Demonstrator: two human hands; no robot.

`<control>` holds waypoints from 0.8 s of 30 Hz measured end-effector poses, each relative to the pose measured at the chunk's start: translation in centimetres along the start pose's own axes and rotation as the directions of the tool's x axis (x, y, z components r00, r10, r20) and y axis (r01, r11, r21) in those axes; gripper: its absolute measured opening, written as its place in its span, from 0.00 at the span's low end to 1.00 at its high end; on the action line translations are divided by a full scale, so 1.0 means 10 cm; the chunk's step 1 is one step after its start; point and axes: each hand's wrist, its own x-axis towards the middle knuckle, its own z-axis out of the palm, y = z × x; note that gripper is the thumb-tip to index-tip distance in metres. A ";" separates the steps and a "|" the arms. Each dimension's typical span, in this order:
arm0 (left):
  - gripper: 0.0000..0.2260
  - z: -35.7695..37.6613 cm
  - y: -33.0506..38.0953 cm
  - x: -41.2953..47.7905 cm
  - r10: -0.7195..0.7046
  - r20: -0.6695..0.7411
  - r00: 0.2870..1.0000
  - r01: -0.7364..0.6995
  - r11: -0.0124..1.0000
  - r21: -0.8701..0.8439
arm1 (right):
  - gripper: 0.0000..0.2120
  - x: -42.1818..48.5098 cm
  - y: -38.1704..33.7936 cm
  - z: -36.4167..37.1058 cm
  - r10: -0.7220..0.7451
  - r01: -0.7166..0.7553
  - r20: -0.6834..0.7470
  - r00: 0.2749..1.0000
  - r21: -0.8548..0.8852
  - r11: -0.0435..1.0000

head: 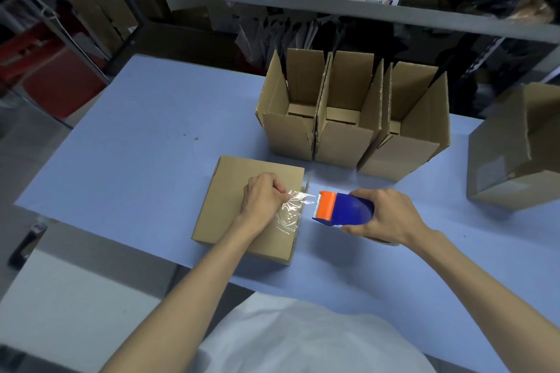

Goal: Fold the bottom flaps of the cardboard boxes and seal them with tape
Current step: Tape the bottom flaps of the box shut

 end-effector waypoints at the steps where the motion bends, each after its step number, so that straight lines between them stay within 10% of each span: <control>1: 0.04 0.00 0.00 0.00 0.015 -0.007 1.000 -0.015 1.000 0.018 | 0.30 0.00 0.00 0.01 -0.001 0.001 0.006 1.000 -0.005 1.000; 10: 0.22 -0.01 0.05 -0.02 0.147 -0.078 0.986 -0.104 0.909 0.404 | 0.30 0.08 0.01 0.05 0.010 -0.005 0.051 0.999 -0.097 0.995; 24: 0.06 0.12 -0.19 -0.10 0.351 -0.036 0.936 -0.351 0.936 0.006 | 0.18 0.42 -0.51 0.09 0.013 0.112 0.219 0.976 -0.547 0.829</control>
